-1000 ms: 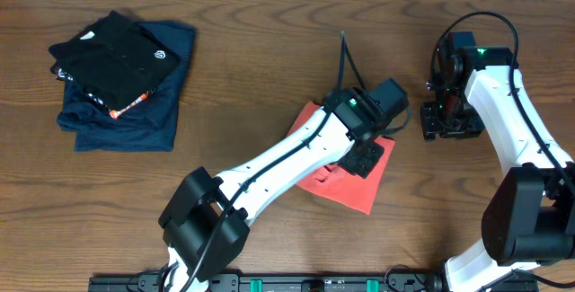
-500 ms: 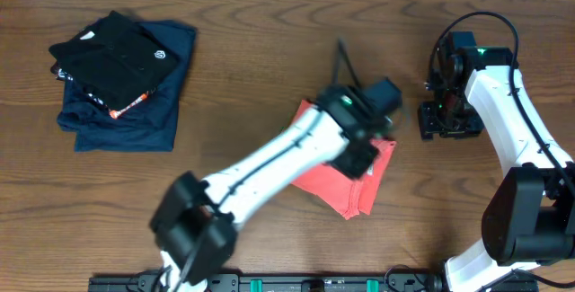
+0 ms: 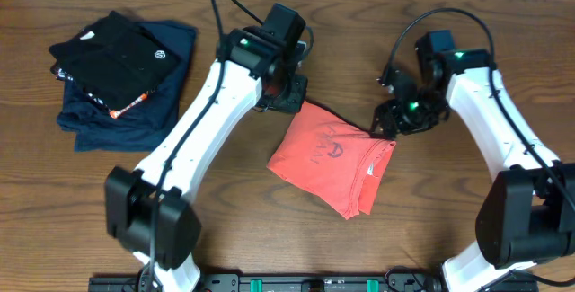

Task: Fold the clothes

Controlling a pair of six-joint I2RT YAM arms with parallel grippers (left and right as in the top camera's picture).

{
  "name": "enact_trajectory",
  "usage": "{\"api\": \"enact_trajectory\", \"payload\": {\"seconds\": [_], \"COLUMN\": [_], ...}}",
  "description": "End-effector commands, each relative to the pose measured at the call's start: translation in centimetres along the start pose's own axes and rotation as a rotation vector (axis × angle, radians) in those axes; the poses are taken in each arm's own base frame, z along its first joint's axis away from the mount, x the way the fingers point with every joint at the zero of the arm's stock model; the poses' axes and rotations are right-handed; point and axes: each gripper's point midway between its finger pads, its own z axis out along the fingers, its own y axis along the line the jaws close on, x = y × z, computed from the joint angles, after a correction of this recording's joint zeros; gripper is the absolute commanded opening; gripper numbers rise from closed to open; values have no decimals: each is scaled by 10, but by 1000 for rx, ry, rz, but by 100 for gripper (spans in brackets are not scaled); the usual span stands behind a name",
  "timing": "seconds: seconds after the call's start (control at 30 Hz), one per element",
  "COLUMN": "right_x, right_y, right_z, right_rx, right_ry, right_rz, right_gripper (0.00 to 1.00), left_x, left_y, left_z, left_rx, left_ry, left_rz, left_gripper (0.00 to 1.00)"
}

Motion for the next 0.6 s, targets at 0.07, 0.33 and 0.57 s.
{"api": "enact_trajectory", "payload": {"seconds": [0.07,0.33,0.57], "right_x": [12,39,46], "right_y": [24,-1,-53], "right_z": [26,70,79], "right_rx": [-49,52,281], "right_ry": [28,64,16], "right_rz": [12,104,214], "right_gripper": [52,49,48], "left_x": [19,49,68], "left_y": [4,4,13], "left_z": [45,94,123], "left_rx": [-24,-10,-28], "left_ry": [139,302,381], "left_rz": [10,-6,-19], "left_gripper": [37,36,37]}}
